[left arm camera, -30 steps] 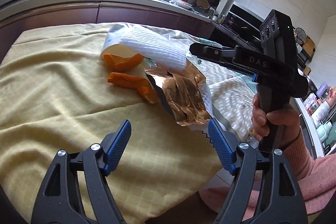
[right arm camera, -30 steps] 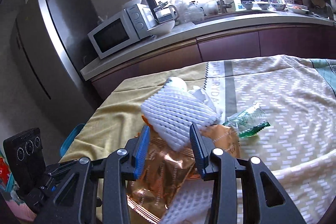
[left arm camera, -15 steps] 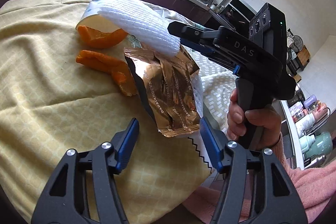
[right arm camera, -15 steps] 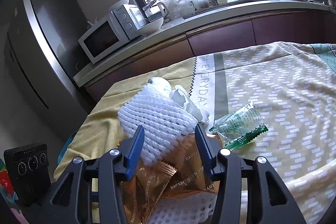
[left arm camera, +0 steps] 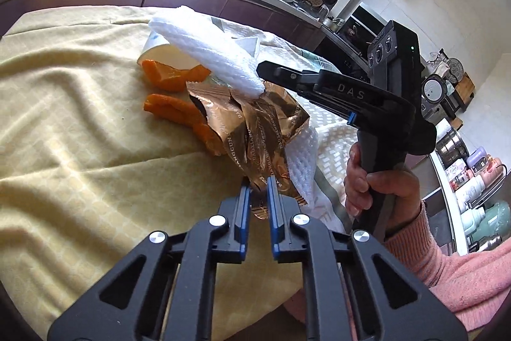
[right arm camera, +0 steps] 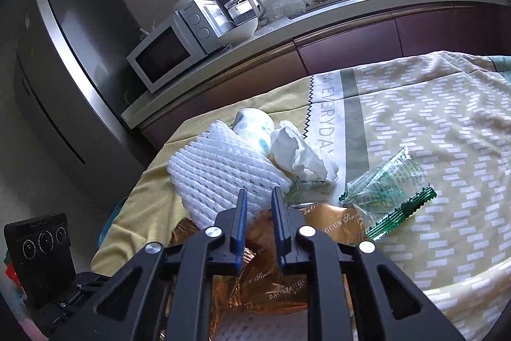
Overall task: Collect trash
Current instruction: 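Grasp a white foam net with the left tool while the right tool grasps another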
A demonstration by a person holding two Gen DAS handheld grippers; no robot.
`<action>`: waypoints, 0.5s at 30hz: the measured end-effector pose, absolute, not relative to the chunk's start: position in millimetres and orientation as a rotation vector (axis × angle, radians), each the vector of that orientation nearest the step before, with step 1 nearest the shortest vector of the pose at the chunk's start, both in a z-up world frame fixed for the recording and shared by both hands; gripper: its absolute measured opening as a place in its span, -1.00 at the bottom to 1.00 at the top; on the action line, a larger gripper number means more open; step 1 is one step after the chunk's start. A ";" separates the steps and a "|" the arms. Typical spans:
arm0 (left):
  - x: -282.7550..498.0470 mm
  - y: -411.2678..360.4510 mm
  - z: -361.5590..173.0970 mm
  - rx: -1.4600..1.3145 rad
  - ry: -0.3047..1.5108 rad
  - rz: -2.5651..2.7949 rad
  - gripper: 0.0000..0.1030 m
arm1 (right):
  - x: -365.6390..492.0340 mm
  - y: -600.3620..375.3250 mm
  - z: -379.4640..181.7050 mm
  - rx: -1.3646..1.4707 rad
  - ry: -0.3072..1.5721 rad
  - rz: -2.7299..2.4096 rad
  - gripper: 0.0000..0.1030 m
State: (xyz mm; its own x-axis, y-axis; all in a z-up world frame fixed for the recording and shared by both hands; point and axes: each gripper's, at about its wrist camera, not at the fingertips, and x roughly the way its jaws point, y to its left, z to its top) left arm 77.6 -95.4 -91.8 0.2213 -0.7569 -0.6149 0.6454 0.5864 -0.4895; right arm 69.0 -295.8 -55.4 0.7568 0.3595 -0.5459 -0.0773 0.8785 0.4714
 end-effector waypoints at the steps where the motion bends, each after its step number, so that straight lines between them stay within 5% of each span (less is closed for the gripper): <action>1: 76.9 -91.9 -88.9 -0.134 0.921 -0.966 -0.82 | 67.9 -294.4 -53.2 0.442 0.669 0.258 -0.84; 6: 75.6 -67.2 -78.1 -0.132 0.881 -0.930 -0.86 | 64.8 -283.1 -43.6 0.416 0.657 0.296 -0.81; 8: 74.3 -56.7 -75.5 -0.128 0.868 -0.906 -0.86 | 65.2 -278.9 -41.2 0.399 0.660 0.296 -0.67; 10: 73.4 -44.9 -73.8 -0.132 0.858 -0.891 -0.86 | 66.2 -275.2 -40.1 0.381 0.659 0.280 -0.26; 15: 73.5 -18.8 -72.6 -0.151 0.846 -0.844 -0.86 | 76.4 -273.6 -49.2 0.417 0.701 0.300 -0.09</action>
